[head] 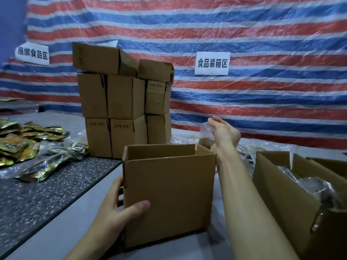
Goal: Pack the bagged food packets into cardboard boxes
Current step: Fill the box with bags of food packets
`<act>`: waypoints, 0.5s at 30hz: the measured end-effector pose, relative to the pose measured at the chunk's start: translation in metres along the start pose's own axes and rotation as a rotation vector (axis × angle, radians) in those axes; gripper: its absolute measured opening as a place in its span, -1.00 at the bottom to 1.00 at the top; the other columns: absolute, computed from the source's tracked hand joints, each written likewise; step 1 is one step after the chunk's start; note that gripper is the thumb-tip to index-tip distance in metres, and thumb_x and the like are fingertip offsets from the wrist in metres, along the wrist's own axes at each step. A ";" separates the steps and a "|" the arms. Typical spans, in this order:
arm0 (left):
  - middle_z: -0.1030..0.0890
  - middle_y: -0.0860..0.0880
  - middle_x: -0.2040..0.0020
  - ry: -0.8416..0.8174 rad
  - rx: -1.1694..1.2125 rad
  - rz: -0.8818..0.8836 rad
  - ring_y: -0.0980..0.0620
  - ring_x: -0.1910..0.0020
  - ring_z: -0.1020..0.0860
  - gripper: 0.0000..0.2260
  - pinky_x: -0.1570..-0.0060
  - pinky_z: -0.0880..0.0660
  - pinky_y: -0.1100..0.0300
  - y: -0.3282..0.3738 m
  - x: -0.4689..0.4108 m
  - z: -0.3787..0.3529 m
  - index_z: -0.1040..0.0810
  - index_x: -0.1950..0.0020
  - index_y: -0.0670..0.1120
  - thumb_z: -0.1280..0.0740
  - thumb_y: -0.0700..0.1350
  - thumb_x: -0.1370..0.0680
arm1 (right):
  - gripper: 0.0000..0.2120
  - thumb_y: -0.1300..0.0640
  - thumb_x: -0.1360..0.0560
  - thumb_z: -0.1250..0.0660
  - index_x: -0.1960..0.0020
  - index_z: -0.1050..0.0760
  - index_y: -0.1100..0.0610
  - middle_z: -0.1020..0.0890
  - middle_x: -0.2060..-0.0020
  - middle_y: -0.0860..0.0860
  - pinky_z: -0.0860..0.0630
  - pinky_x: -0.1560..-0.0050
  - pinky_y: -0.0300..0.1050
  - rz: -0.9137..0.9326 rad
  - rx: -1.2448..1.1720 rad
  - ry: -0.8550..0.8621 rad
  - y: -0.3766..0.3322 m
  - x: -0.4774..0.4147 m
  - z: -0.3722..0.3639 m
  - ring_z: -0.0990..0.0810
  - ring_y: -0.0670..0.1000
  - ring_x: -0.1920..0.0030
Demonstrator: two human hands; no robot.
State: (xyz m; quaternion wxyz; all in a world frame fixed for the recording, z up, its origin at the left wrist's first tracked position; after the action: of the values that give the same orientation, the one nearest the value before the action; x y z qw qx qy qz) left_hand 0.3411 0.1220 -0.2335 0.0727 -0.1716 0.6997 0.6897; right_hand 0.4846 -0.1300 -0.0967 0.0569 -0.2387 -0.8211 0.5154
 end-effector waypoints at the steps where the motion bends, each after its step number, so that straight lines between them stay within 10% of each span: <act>1: -0.68 0.05 -0.19 -0.026 -0.008 0.009 -0.02 -0.11 -0.69 -0.16 -0.02 -0.64 -0.02 0.001 0.000 -0.001 -0.53 -0.24 0.32 -0.65 0.39 0.01 | -0.88 0.28 -0.46 -0.51 0.06 -0.68 0.10 -0.70 0.17 -0.02 -0.64 0.23 -0.15 -0.012 -0.013 -0.008 -0.004 0.004 0.000 -0.70 -0.04 0.21; 9: -0.66 0.03 -0.25 -0.266 0.051 0.098 -0.03 -0.22 -0.65 -0.23 -0.07 -0.64 0.12 0.008 0.009 -0.017 -0.51 -0.29 0.33 -0.71 0.21 -0.13 | -0.85 0.26 -0.57 -0.35 -0.06 -0.62 0.07 -0.63 -0.17 0.15 -0.55 -0.27 0.11 0.067 -0.218 -0.175 -0.056 0.021 0.006 -0.60 0.11 -0.23; 15: -0.66 -0.02 -0.27 -0.375 0.038 0.085 -0.05 -0.24 -0.64 -0.27 -0.15 -0.61 0.02 0.012 0.011 -0.025 -0.56 -0.28 0.25 -0.69 0.23 -0.15 | -0.85 0.23 -0.62 -0.17 -0.17 -0.43 0.20 -0.56 -0.15 0.24 -0.52 -0.25 0.26 0.047 -0.485 -0.394 -0.090 0.026 0.008 -0.60 0.21 -0.27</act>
State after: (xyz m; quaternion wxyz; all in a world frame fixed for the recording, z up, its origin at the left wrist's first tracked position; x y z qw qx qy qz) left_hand 0.3306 0.0957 -0.2249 0.1758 -0.0088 0.6933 0.6988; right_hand 0.4294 -0.1565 -0.0256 -0.1736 -0.1597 -0.9095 0.3422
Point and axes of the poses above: each hand's wrist, its own x-axis away from the middle knuckle, its own z-axis out of the back of the hand, y = z × x, the point moved 5 cm from there along -x, towards the middle knuckle
